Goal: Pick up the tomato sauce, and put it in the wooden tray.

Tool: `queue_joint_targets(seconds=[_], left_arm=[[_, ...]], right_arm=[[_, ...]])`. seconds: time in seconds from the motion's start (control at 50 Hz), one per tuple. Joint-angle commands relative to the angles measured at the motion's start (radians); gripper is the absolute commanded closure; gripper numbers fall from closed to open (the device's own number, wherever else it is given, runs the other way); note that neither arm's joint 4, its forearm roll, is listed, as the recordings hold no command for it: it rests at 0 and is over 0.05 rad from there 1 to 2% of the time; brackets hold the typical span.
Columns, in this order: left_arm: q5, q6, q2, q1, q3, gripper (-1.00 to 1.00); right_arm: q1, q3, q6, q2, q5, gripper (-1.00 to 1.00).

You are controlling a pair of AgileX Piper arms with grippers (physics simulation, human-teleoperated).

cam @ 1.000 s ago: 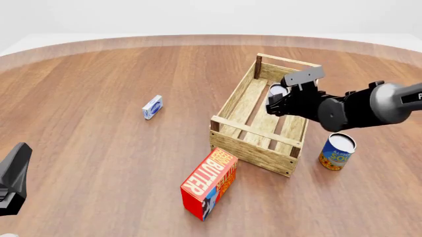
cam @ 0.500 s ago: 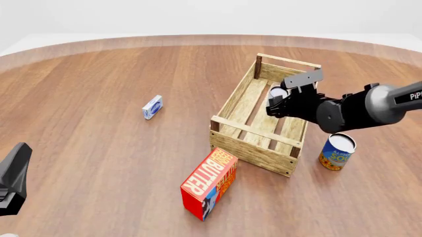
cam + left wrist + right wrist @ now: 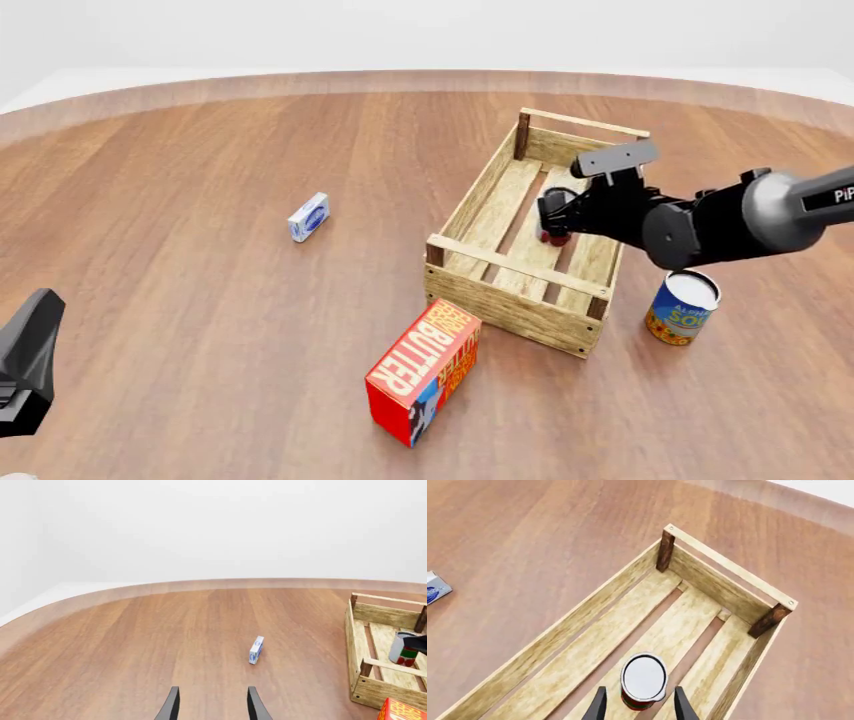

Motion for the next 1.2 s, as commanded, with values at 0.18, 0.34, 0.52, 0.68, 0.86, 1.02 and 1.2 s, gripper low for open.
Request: queue_joint_targets(seconds=[0.18,0.34,0.52,0.68,0.86,1.02,1.2], left_arm=[[0.0,0.0,0.0,0.0,0.0,-1.0],[0.0,0.0,0.0,0.0,0.0,-1.0],[0.0,0.0,0.0,0.0,0.0,-1.0],[0.0,0.0,0.0,0.0,0.0,-1.0],[0.0,0.0,0.0,0.0,0.0,-1.0],[0.0,0.0,0.0,0.0,0.0,-1.0],[0.0,0.0,0.0,0.0,0.0,-1.0]], right_arm=[[-0.006,0.002,0.005,-0.021,0.004,-1.0],[-0.008,0.007,0.002,-0.036,0.014,-1.0],[-0.002,0.022,0.0,-0.071,0.028,-1.0],[0.003,0.04,-0.006,-0.115,0.041,-1.0],[0.003,0.061,-0.01,-0.16,0.056,-1.0],[0.008,0.077,-0.013,-0.187,0.068,-1.0],[0.008,0.091,-0.019,-0.228,0.088,-1.0]])
